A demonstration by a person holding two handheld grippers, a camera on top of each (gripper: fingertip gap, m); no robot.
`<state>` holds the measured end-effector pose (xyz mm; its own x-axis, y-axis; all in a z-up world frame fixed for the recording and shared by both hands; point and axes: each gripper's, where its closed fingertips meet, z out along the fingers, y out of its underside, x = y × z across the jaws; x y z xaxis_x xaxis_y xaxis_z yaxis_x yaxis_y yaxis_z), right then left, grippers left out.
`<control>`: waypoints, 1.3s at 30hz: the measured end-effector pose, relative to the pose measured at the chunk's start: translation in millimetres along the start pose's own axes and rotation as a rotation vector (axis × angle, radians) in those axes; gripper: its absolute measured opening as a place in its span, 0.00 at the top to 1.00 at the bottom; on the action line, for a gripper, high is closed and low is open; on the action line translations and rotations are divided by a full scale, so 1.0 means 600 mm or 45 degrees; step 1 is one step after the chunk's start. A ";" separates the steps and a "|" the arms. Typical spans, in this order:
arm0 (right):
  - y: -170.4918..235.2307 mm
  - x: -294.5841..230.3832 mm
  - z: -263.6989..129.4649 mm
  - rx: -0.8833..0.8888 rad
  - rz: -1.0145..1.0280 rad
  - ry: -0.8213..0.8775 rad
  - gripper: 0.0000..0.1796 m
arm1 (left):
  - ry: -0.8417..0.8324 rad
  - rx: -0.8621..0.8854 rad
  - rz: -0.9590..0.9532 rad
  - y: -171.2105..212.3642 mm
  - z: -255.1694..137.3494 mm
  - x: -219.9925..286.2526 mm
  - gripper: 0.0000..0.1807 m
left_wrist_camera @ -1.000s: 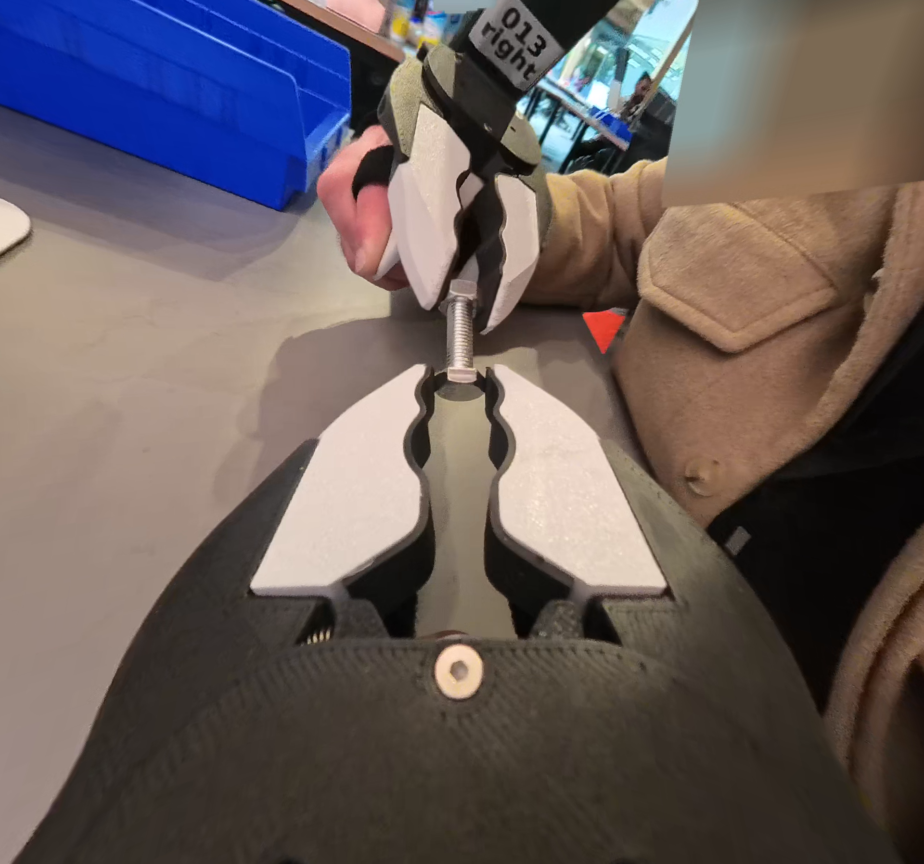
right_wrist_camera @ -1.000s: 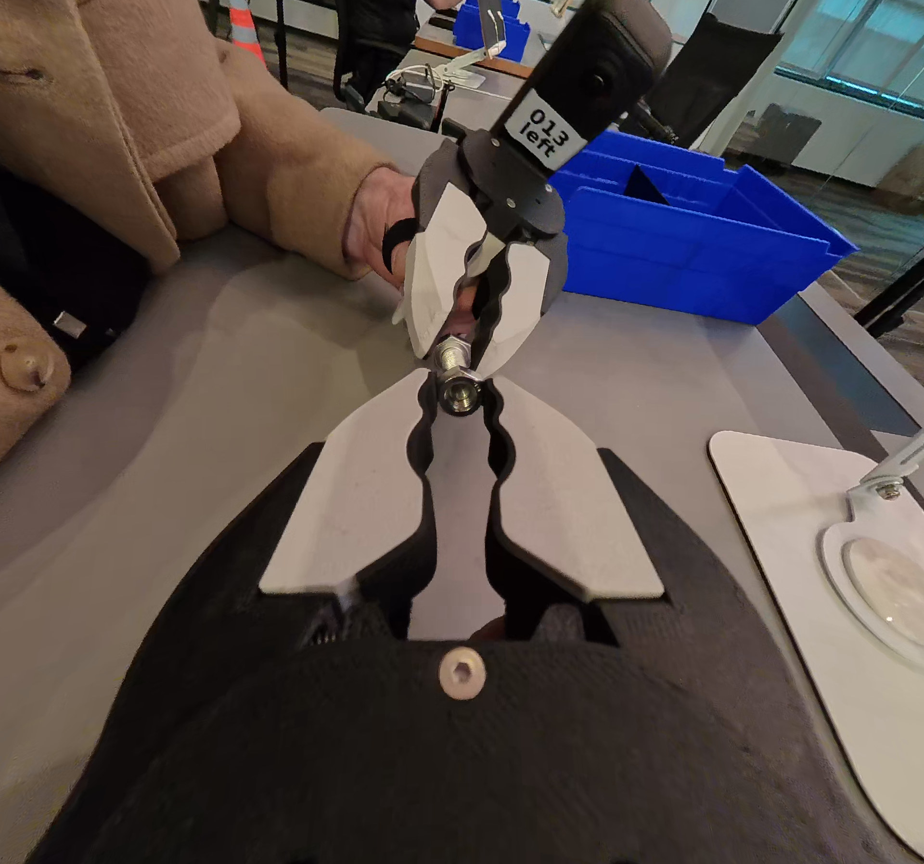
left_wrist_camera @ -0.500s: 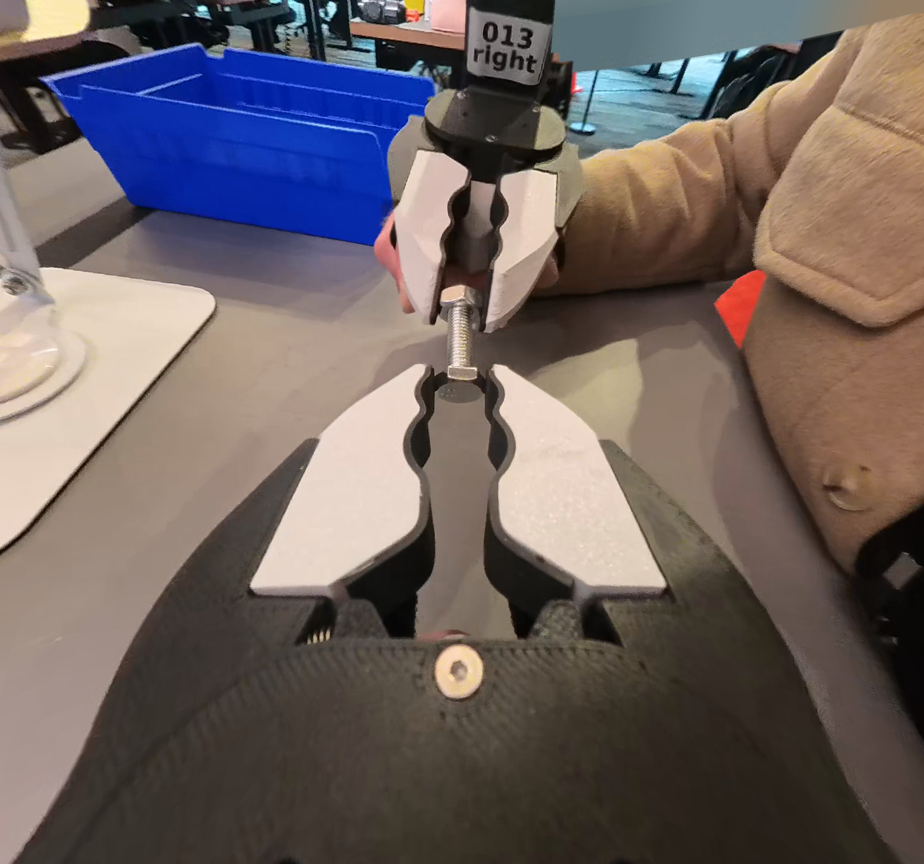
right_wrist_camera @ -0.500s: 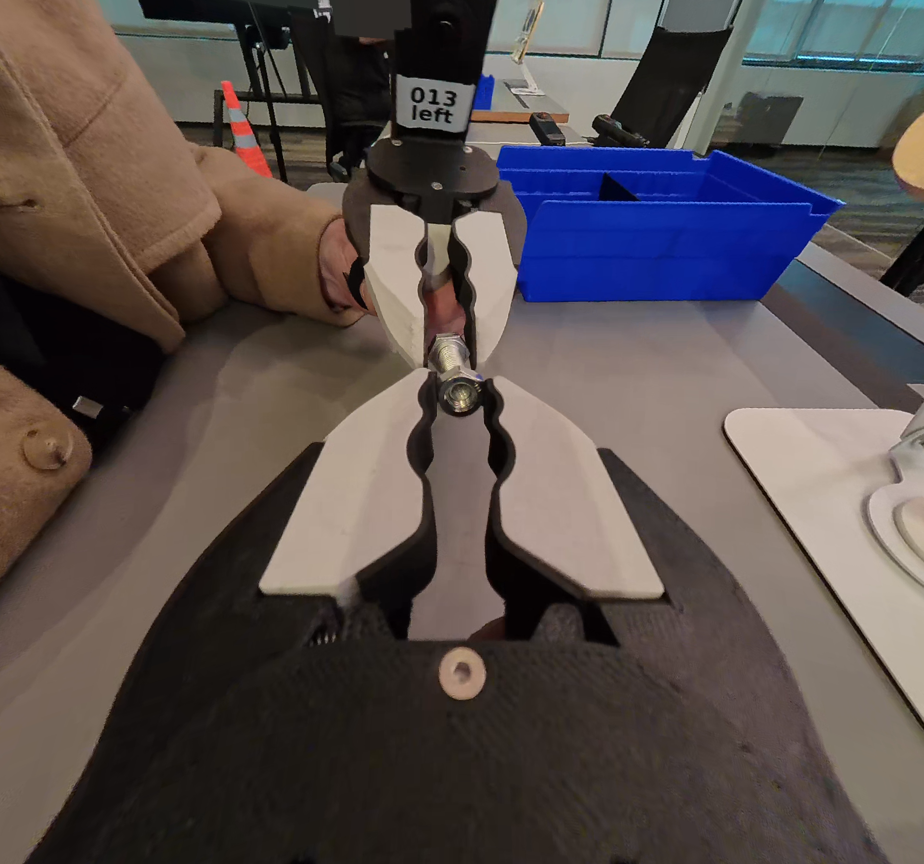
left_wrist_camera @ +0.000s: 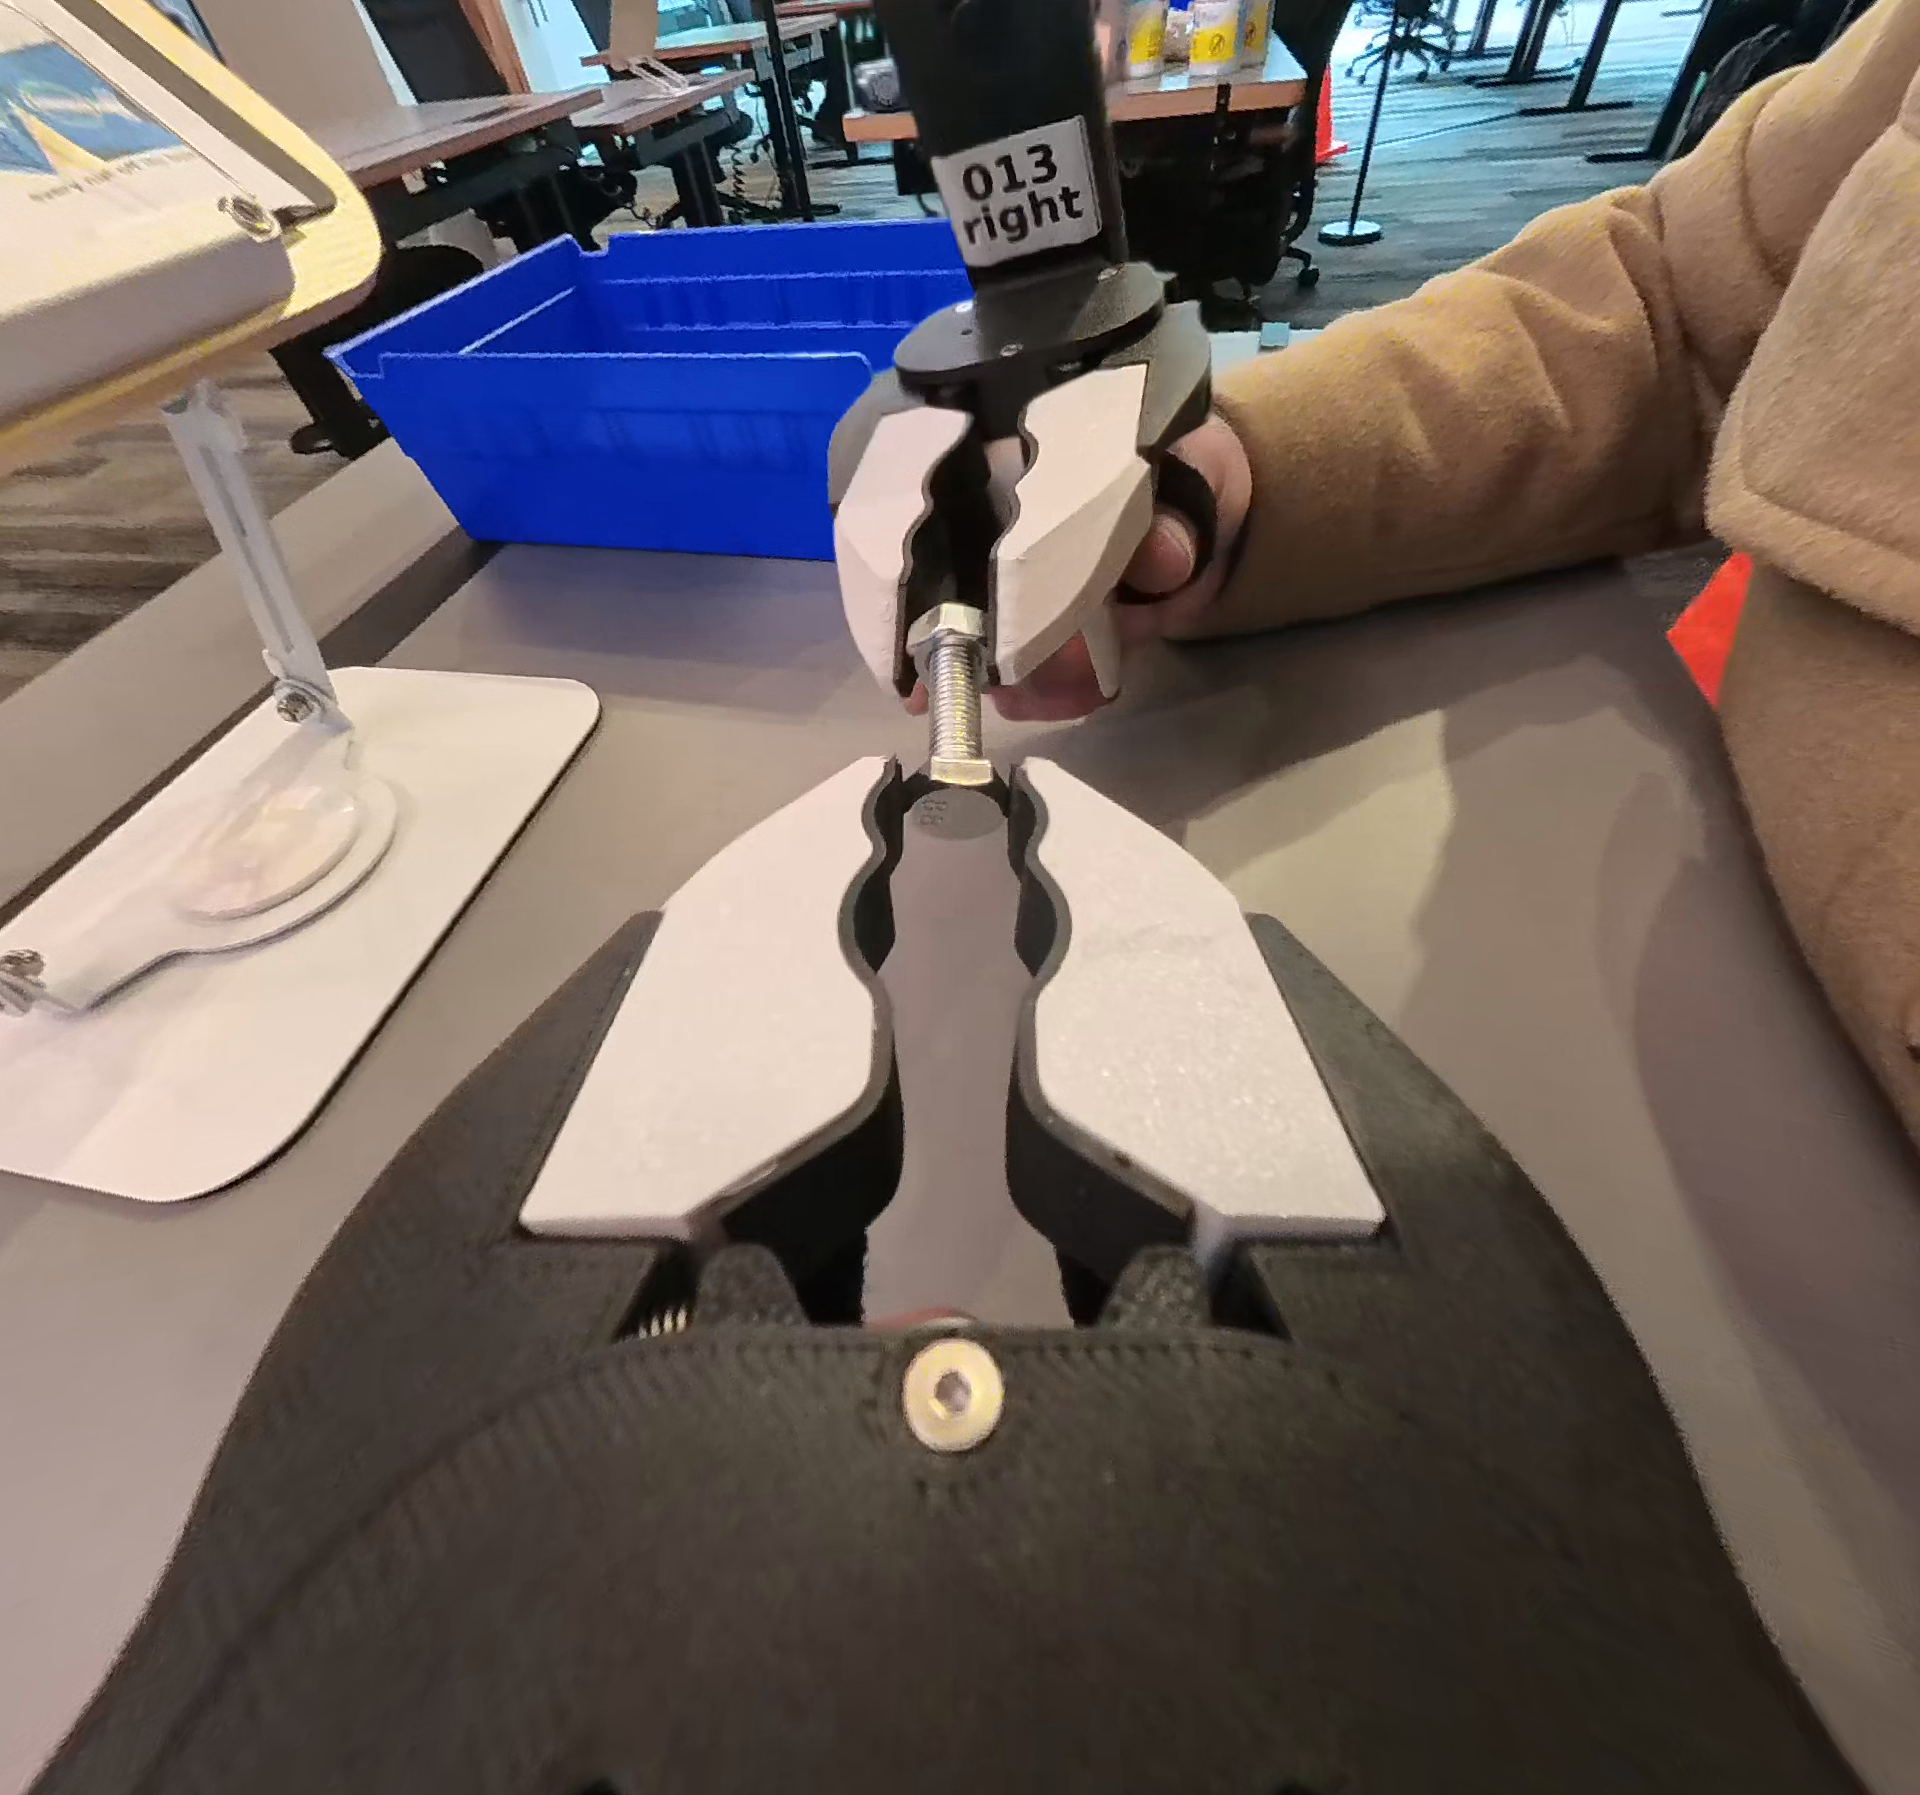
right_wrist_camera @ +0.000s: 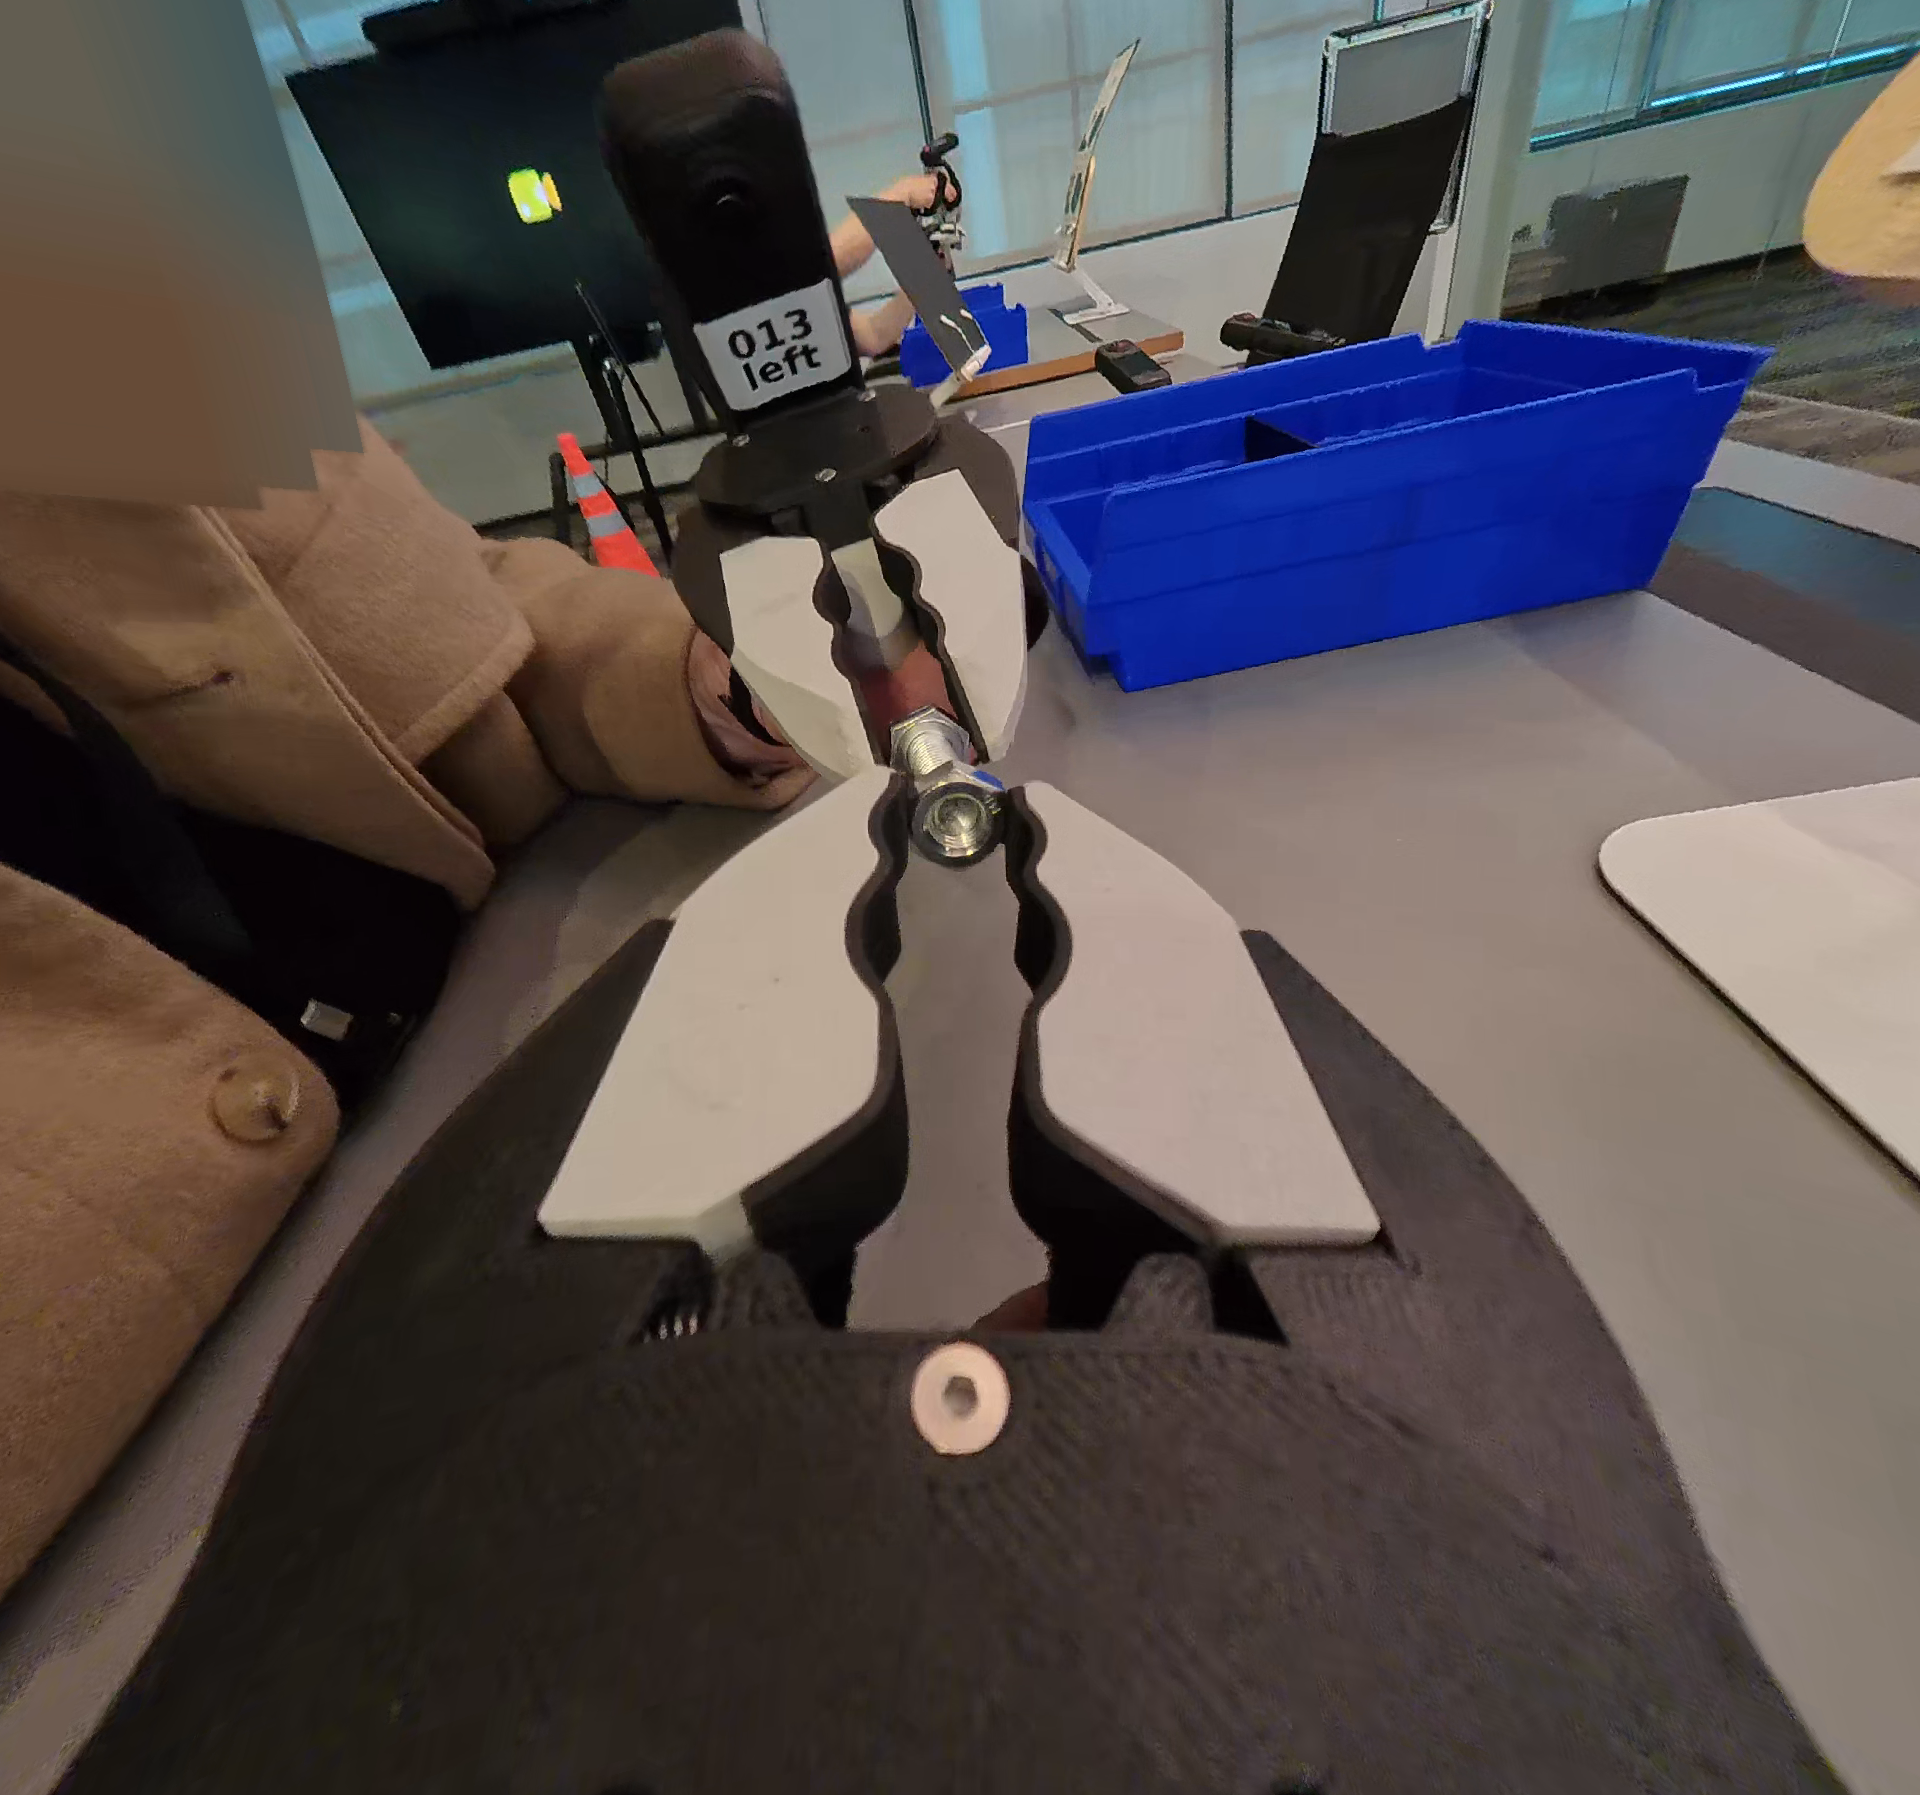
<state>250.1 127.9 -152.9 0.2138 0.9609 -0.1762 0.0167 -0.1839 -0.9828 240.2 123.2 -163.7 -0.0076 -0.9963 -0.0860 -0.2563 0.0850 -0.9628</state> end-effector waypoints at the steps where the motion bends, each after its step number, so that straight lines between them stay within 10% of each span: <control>1: -0.001 0.001 0.000 0.013 0.029 -0.007 0.90 | -0.009 0.000 0.008 -0.001 0.000 -0.001 0.90; 39: 0.006 0.016 0.000 0.086 0.571 -0.140 0.90 | -0.275 -0.156 0.466 0.007 0.002 -0.017 0.90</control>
<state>252.0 136.3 -158.2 0.0808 0.8063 -0.5860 -0.1179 -0.5761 -0.8089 240.1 133.4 -167.0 0.0794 -0.8739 -0.4797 -0.3873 0.4163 -0.8226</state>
